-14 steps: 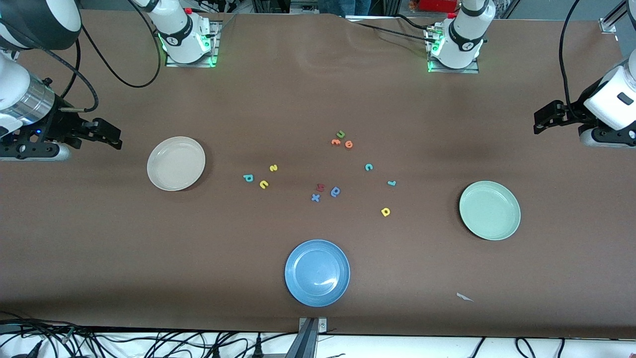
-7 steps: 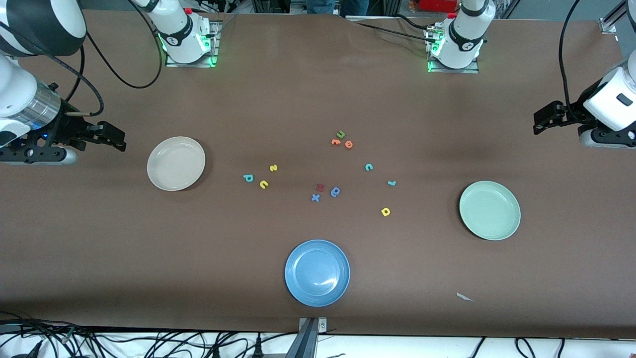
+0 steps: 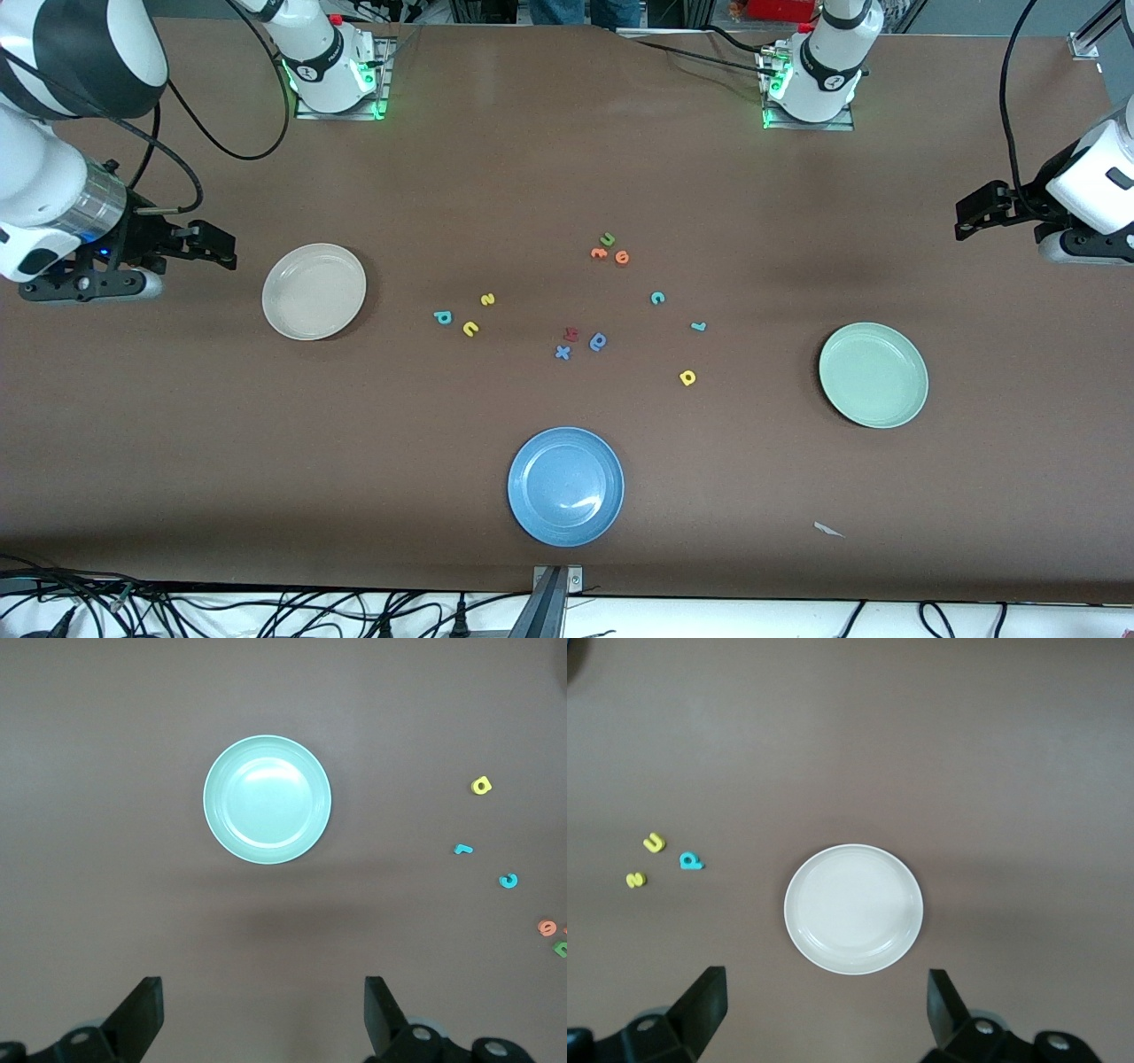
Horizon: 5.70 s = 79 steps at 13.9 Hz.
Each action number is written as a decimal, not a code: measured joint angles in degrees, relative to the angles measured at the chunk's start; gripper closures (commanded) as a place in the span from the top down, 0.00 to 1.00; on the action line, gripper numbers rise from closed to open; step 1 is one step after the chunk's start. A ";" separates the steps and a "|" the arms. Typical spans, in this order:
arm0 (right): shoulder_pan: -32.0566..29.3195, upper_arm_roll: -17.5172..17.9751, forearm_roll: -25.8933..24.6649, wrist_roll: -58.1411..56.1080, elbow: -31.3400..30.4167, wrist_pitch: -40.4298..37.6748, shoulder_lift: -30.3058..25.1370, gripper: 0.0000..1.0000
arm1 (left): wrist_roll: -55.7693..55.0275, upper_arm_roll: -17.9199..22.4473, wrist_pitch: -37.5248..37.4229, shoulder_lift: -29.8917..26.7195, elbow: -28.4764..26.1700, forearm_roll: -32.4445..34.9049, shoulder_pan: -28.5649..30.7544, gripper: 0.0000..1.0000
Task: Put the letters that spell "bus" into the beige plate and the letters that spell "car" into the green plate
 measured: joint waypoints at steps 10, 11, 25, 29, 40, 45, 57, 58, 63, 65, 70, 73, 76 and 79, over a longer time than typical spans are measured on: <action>18.03 0.47 -0.01 -0.25 -0.90 10.96 14.28 0.66 | 0.00 -0.23 3.41 4.68 -0.18 -3.03 -0.27 1.00; 18.46 0.47 -0.01 -0.25 -1.54 12.78 15.67 0.67 | 0.00 -0.33 4.41 5.90 -0.23 -3.32 -0.41 1.00; 21.79 0.32 0.03 7.49 -22.09 52.59 22.63 0.67 | -22.29 -4.81 28.87 25.98 -1.46 -9.10 -12.81 1.00; 21.77 0.19 0.00 7.45 -22.10 53.78 23.80 0.52 | -30.26 -4.92 38.30 32.22 -1.59 -9.10 -16.53 1.00; 21.78 -2.28 -0.03 7.10 -20.40 48.69 21.97 0.12 | -39.71 -4.74 50.13 41.45 -1.23 -4.99 -19.43 0.96; 21.49 -12.71 -0.06 -0.85 -19.66 33.41 15.71 0.13 | -41.04 -4.63 50.45 43.18 0.81 -3.31 -19.87 0.81; 21.85 -14.92 0.11 1.84 -15.66 25.33 16.91 0.94 | -41.05 -4.45 48.13 43.92 1.95 -1.81 -19.89 0.59; 22.67 -13.45 0.13 7.09 -12.86 23.52 16.98 0.92 | -41.05 -4.44 47.95 43.92 1.98 -1.75 -19.90 0.57; 26.18 -6.69 6.30 31.75 -3.19 22.01 23.84 0.80 | -41.05 -4.43 47.37 43.87 2.17 -1.69 -20.22 0.41; 26.48 -5.62 8.61 34.26 0.27 22.56 27.49 0.80 | -41.08 -4.41 47.20 43.83 2.22 -1.69 -20.24 0.35; 28.15 -5.32 9.09 48.60 1.72 31.80 32.99 0.73 | -41.31 -4.33 46.80 43.73 2.30 -1.68 -20.24 0.24; 30.07 -5.40 9.07 53.52 1.66 32.82 34.51 0.73 | -41.34 -4.25 46.78 43.74 2.42 -1.68 -20.20 0.23; 30.10 -6.17 9.07 53.95 1.36 32.79 34.92 0.73 | -39.31 -3.57 42.22 43.75 5.03 -1.65 -18.71 0.22; 30.02 -7.12 9.07 53.95 1.10 32.73 34.92 0.54 | -30.93 -3.31 35.95 43.22 8.80 -1.60 -14.46 0.21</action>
